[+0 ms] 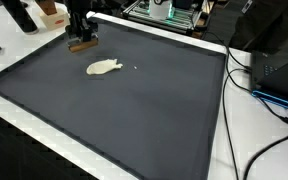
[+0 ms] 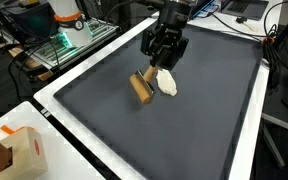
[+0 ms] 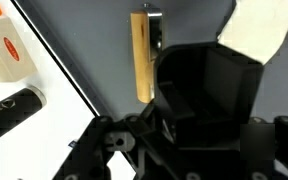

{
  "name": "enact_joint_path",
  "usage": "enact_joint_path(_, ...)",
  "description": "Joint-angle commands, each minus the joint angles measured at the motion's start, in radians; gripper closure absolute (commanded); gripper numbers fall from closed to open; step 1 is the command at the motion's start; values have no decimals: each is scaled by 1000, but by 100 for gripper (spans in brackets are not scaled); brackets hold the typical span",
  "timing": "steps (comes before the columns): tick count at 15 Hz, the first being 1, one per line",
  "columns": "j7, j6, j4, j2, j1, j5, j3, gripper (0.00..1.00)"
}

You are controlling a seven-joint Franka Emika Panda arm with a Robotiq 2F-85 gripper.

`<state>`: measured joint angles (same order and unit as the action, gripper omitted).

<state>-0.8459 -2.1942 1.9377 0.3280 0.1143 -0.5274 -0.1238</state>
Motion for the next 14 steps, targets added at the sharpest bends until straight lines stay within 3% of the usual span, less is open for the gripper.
enact_joint_path(1,5,3,7,-15,5,-11,7,77)
enact_joint_path(14,48,34,17,-27,7,12,32,77)
